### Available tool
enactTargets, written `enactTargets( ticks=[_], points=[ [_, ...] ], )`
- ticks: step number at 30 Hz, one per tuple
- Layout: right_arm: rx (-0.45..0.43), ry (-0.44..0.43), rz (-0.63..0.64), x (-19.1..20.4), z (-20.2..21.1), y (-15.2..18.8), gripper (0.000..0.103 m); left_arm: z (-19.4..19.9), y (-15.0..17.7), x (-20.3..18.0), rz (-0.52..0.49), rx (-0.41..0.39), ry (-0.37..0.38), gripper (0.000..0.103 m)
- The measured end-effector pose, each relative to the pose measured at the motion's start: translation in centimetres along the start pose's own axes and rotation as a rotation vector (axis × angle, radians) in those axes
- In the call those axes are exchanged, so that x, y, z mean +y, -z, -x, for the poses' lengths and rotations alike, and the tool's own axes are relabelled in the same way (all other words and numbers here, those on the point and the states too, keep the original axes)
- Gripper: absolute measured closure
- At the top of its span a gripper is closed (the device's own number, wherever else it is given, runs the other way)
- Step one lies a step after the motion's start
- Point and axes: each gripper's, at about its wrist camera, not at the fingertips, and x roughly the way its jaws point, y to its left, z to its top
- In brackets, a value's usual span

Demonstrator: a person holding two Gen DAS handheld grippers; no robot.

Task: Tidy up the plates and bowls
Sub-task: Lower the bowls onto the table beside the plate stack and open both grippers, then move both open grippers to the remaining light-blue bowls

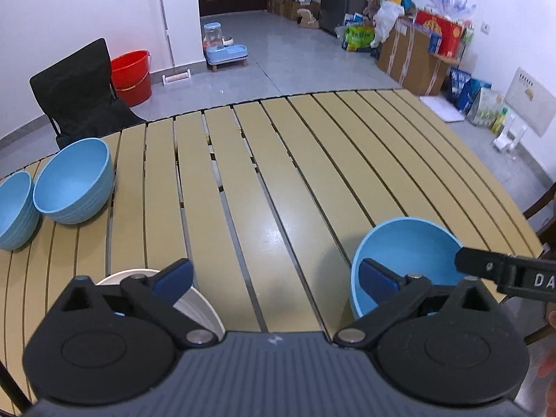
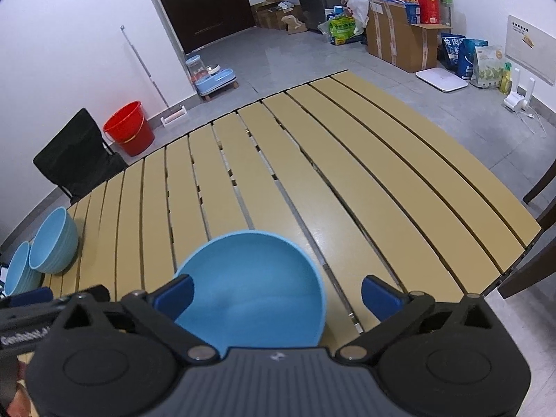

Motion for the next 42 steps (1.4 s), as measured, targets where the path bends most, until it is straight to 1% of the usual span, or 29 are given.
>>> enactTargets(
  ticks=[11, 17, 24, 34, 42],
  points=[
    [-0.007, -0.012, 0.064, 3.3, 1.3, 0.2, 0.000, 1.1, 0.1, 3.0, 0.037, -0.020, -0.013, 0.000],
    [-0.004, -0.026, 0.101, 5.6, 1.3, 0.1, 0.000, 1.7, -0.1, 5.7, 0.070, -0.031, -0.035, 0.000],
    [0.006, -0.052, 0.161, 9.8, 0.6, -0.3, 0.000, 2.4, -0.7, 9.5, 0.119, -0.048, -0.069, 0.000],
    [0.011, -0.109, 0.238, 16.7, -0.7, -1.4, 0.000, 3.0, -2.0, 15.3, 0.179, -0.071, -0.142, 0.000],
    [0.025, -0.136, 0.304, 21.9, -2.4, -2.4, 0.000, 2.3, -3.6, 20.2, 0.209, -0.077, -0.199, 0.000]
  ],
)
